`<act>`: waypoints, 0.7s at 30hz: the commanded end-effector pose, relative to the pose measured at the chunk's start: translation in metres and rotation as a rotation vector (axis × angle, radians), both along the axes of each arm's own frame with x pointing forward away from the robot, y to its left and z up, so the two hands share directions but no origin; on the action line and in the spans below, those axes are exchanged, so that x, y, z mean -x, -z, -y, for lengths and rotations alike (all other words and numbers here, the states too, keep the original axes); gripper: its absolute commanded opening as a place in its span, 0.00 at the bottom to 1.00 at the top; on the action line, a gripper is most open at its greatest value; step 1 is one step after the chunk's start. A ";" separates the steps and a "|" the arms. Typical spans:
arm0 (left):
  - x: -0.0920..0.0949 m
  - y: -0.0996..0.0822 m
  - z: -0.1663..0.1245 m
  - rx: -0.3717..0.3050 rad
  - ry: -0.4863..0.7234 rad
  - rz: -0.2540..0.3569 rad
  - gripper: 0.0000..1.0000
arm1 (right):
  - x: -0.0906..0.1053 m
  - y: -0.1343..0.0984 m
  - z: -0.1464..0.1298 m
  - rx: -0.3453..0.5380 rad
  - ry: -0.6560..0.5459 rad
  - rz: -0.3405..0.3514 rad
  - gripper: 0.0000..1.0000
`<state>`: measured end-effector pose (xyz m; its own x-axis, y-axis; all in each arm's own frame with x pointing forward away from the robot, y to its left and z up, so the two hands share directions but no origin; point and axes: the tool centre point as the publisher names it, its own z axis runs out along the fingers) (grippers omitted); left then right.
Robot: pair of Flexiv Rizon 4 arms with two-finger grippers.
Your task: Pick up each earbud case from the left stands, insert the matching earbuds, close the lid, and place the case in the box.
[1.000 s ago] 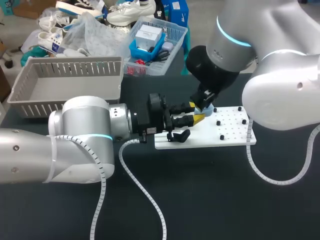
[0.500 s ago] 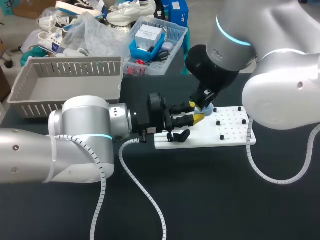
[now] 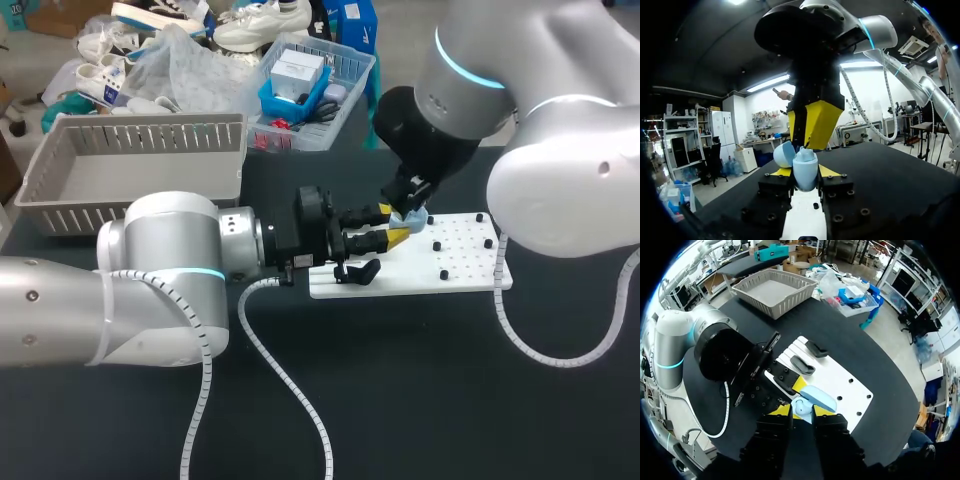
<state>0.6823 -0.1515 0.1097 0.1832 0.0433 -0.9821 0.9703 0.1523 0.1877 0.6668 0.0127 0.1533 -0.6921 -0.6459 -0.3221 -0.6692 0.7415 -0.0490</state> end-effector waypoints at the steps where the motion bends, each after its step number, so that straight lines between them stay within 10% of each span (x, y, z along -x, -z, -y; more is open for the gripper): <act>1: 0.001 0.000 0.000 0.001 -0.004 0.001 0.00 | 0.003 0.001 0.000 0.002 0.002 0.005 0.23; 21: 0.001 0.000 0.000 0.001 -0.004 0.001 0.00 | -0.008 -0.030 0.005 -0.061 0.079 0.072 0.26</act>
